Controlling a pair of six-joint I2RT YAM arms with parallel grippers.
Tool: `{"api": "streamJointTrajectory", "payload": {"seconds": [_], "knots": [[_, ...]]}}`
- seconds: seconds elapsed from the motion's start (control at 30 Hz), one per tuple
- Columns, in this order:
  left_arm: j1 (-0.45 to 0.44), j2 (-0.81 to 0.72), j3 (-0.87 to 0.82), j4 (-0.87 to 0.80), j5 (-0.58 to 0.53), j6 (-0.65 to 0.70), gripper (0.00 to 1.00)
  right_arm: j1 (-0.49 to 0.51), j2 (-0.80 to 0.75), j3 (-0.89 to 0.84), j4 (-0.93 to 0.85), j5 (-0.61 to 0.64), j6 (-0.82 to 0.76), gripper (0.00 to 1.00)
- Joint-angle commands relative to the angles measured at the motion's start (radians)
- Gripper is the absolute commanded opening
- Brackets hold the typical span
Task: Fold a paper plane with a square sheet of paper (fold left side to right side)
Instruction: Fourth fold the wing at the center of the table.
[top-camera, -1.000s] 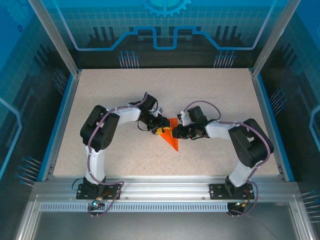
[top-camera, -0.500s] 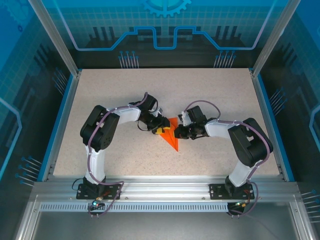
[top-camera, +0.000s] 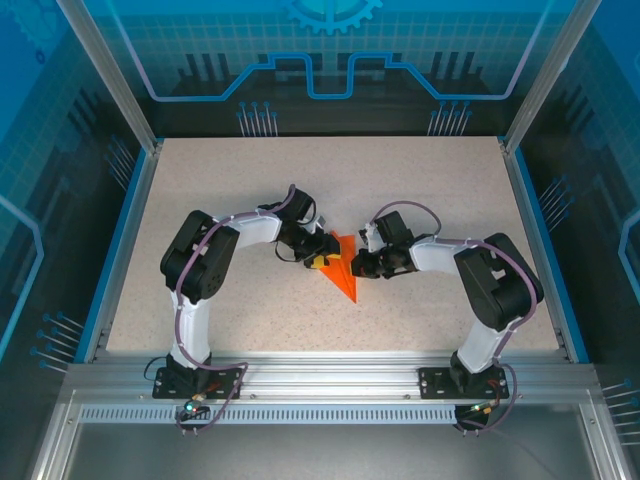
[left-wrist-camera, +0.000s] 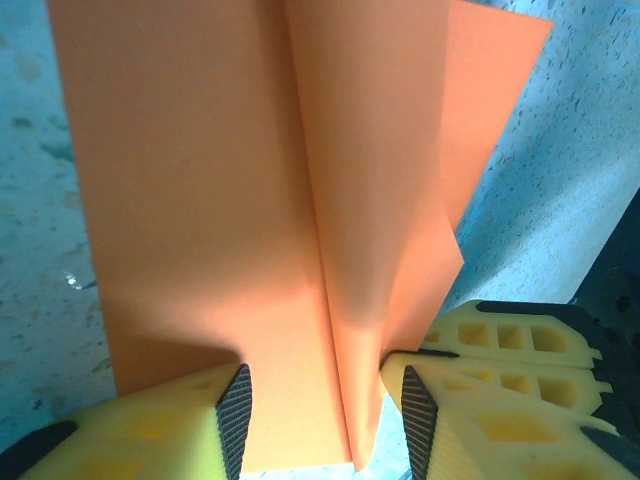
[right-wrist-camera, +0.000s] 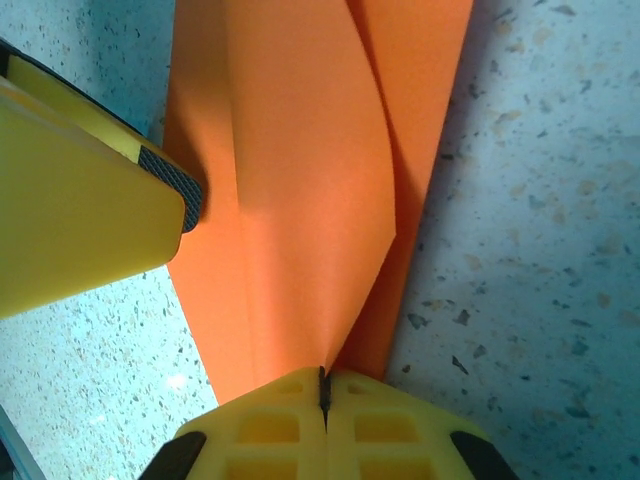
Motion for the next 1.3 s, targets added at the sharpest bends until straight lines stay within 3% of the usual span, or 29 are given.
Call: {"api": "streamJointTrajectory", "payload": {"seconds": [0.0,0.5,0.83,1.27], "knots": [[-0.008,0.040,0.004,-0.055,-0.046,-0.002,0.47,-0.017,0.019,0.027,-0.037,0.014,-0.015,0.05],[-0.007,0.040,0.003,-0.058,-0.047,0.000,0.48,-0.017,0.019,0.027,-0.063,0.048,-0.021,0.05],[-0.008,0.041,0.002,-0.057,-0.049,0.000,0.48,-0.015,-0.035,-0.010,0.024,-0.021,-0.027,0.05],[-0.008,0.038,0.001,-0.061,-0.052,0.002,0.48,-0.015,-0.007,0.007,-0.035,0.030,-0.032,0.05]]}}
